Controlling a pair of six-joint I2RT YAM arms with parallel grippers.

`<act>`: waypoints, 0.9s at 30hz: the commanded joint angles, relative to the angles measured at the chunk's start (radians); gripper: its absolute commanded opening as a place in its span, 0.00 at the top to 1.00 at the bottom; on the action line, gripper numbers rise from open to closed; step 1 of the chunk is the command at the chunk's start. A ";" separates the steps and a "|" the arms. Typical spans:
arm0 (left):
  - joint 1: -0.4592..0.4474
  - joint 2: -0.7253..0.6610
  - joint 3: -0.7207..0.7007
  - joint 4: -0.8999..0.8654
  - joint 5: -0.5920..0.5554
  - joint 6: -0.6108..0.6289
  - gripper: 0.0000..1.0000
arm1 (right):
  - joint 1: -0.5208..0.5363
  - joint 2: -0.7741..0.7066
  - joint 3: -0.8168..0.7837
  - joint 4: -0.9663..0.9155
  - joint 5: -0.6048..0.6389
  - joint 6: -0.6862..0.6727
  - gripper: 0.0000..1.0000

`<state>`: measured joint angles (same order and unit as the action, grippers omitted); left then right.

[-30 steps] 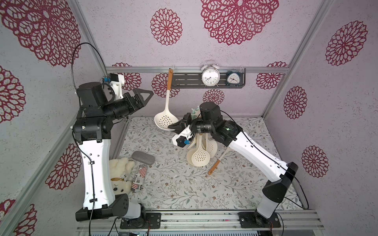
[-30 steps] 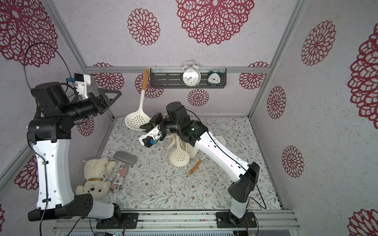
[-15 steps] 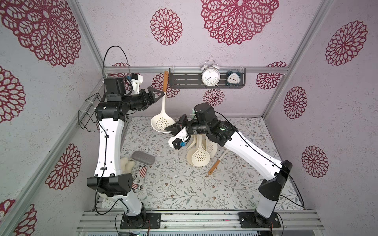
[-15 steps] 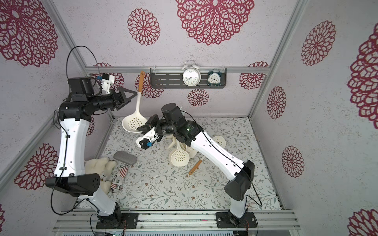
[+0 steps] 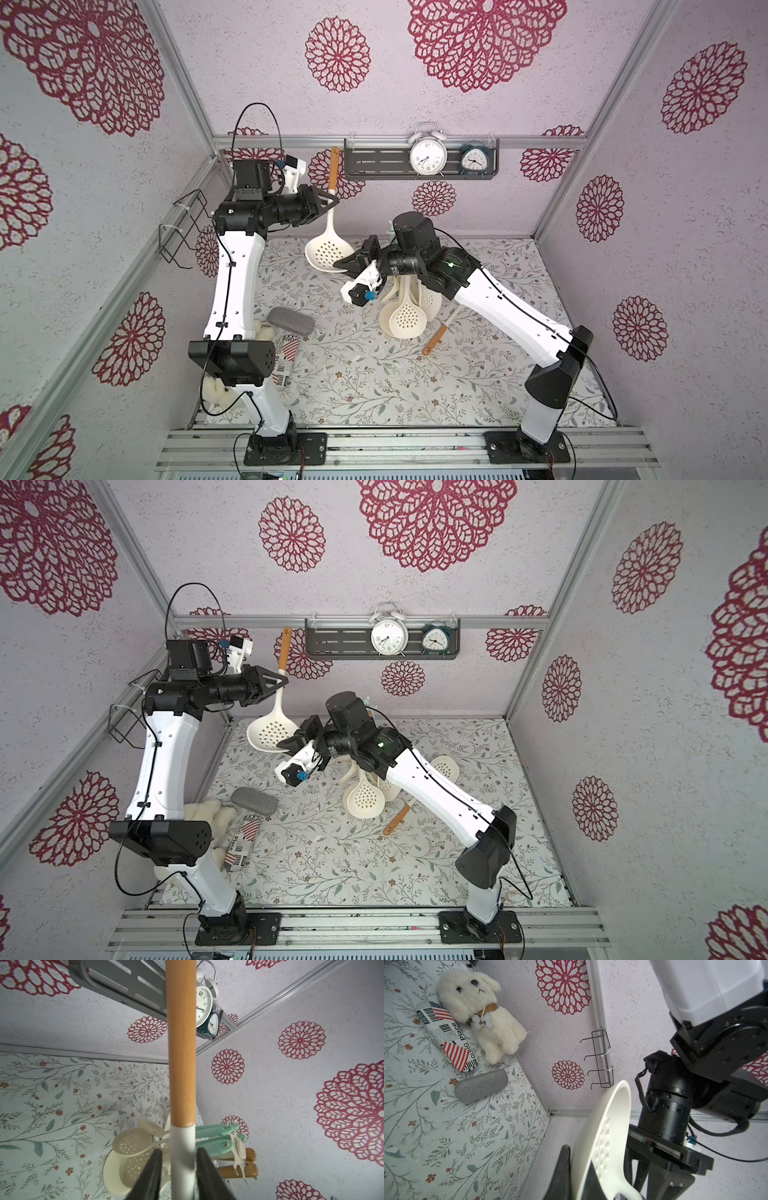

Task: Hang the skimmer on the kitchen utensil rack
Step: Pick up the skimmer from the center of the board.

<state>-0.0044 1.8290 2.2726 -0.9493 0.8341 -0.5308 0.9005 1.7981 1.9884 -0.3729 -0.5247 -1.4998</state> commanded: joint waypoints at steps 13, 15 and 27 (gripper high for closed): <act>0.037 -0.146 -0.120 0.200 -0.058 -0.012 1.00 | -0.003 -0.076 -0.009 0.042 0.061 0.032 0.25; 0.066 -0.209 -0.195 0.286 -0.076 -0.027 1.00 | -0.018 -0.105 -0.037 0.066 0.058 0.064 0.19; 0.100 -0.489 -0.523 0.486 0.021 0.028 1.00 | -0.149 -0.188 0.006 0.237 0.048 0.875 0.17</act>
<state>0.1024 1.3830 1.8050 -0.5552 0.7937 -0.5312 0.7841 1.6291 1.9160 -0.1940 -0.4820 -0.9939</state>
